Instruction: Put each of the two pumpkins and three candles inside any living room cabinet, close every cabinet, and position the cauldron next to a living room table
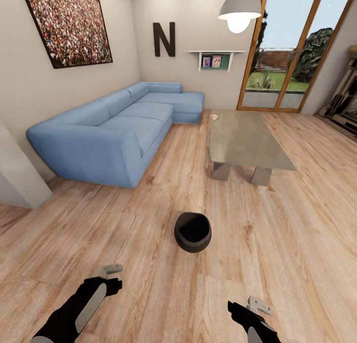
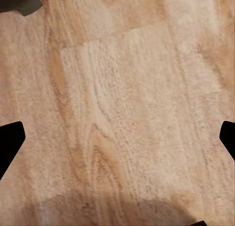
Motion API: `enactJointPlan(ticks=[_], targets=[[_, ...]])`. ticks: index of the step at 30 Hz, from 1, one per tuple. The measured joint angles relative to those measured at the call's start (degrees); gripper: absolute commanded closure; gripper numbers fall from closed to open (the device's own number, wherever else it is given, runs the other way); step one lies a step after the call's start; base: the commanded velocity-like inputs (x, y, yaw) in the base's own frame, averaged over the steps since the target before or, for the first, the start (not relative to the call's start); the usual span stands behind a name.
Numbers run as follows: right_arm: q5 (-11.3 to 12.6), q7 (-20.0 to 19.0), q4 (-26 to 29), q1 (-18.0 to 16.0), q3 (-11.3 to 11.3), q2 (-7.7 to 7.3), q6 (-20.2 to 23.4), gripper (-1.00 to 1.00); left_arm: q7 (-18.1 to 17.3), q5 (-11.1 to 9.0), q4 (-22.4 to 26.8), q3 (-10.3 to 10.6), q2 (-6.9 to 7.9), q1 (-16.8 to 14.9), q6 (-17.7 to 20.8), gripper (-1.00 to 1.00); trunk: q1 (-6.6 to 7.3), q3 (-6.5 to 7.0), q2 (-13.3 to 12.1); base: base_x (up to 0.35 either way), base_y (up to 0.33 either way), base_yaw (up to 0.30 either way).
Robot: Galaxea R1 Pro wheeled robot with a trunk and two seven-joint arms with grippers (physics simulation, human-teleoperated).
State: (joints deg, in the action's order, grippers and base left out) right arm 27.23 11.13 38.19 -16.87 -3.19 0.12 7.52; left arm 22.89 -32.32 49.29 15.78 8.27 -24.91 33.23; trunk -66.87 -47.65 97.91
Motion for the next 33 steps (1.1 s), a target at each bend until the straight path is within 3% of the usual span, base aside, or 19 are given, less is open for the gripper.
enactJointPlan(ticks=[3, 4, 9, 13, 17, 24, 33], targets=[[0.0, 0.0, 0.0, 0.0, 0.0, 0.00, 0.0, -1.00, -1.9, -0.3, -0.2, -0.3, 1.34, -0.3, 0.1, -1.00, 0.66, 0.54, -1.2, 0.000, 0.000, 0.000], [0.0, 0.0, 0.0, 0.0, -0.1, 0.00, 0.0, -1.00, -5.0, -0.4, -0.3, -0.5, 1.60, -0.4, 1.7, -1.00, 0.88, 0.72, -1.6, 0.000, 0.000, 0.000], [0.0, 0.0, 0.0, 0.0, 0.0, 0.00, 0.0, -1.00, -8.3, 0.1, -0.1, -0.8, 1.95, -0.6, 7.6, -1.00, 1.98, 1.61, -3.6, 0.000, 0.000, 0.000], [0.0, 0.0, 0.0, 0.0, 0.0, 0.00, 0.1, -1.00, -8.4, 0.4, 0.0, -2.7, 2.28, -0.7, 8.8, -1.00, 2.86, 2.33, -5.2, 0.000, 0.000, 0.000], [0.0, 0.0, 0.0, 0.0, 0.0, 0.00, 0.1, -1.00, -8.3, 0.7, -0.1, -3.0, 2.14, -0.7, 8.9, -1.00, 3.73, 3.05, -6.8, 0.000, 0.000, 0.000], [0.0, 0.0, 0.0, 0.0, 0.0, 0.00, 0.0, -1.00, -8.2, 1.1, 0.1, -2.8, 1.95, -0.7, 8.8, -1.00, 3.74, 3.06, -6.8, 0.019, 0.000, 0.000], [-0.1, 0.0, 0.0, 0.0, 0.0, 0.00, 0.0, -1.00, -8.0, 1.4, -0.3, -2.5, 1.89, -0.7, 8.6, -1.00, 3.77, 3.06, -6.8, 0.280, 0.000, 0.000]])
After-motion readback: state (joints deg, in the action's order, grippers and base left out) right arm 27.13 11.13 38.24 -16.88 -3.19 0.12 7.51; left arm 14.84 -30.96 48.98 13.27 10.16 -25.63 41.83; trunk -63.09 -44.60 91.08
